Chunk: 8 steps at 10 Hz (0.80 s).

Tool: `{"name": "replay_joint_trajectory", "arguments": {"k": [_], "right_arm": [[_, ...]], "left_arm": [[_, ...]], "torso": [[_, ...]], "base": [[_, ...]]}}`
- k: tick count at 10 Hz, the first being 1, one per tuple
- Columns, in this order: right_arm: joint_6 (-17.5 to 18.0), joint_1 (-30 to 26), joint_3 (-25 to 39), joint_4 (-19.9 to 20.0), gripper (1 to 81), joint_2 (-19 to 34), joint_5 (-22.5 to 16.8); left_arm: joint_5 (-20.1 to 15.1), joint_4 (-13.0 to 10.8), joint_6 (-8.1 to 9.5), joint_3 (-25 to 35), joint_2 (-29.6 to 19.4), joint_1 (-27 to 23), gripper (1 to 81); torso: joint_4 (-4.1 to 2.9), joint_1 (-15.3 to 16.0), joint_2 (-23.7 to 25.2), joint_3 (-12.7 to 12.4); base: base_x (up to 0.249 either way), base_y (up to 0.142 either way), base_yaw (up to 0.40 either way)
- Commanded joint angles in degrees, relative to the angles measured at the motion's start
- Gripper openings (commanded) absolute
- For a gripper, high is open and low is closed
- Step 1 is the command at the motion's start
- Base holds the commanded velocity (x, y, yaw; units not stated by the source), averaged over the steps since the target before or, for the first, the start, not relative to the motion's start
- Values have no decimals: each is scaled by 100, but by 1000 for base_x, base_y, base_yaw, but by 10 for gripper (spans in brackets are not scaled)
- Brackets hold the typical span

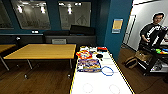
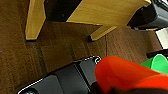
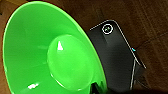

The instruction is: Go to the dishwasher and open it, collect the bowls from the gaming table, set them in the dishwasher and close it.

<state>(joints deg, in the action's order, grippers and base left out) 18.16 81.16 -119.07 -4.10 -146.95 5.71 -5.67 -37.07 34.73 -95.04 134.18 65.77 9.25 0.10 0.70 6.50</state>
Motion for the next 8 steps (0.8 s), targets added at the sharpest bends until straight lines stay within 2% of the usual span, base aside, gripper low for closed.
{"name": "replay_joint_trajectory", "arguments": {"k": [1,2,4,5,8], "right_arm": [[-23,-271,-54,-83,10,110,-272],[-23,-254,-107,-83,10,66,-272],[-23,-175,-423,-91,10,-127,-272],[-23,-114,-687,-100,10,-303,-272],[-23,27,-1240,-267,10,-716,-272]], "left_arm": [[13,-142,-10,-208,65,-201,10],[119,-142,-10,-384,171,-113,10],[189,-142,-19,-788,435,80,10],[233,-142,-107,-1017,584,221,10],[514,-142,-160,-1500,821,529,10]], "torso": [[0,0,0,-211],[0,0,0,-89],[0,-7,7,-153],[0,-9,7,-148],[0,-9,7,-151]], "base": [[0,0,0],[0,0,0],[0,0,0],[0,0,0],[0,0,0]]}}
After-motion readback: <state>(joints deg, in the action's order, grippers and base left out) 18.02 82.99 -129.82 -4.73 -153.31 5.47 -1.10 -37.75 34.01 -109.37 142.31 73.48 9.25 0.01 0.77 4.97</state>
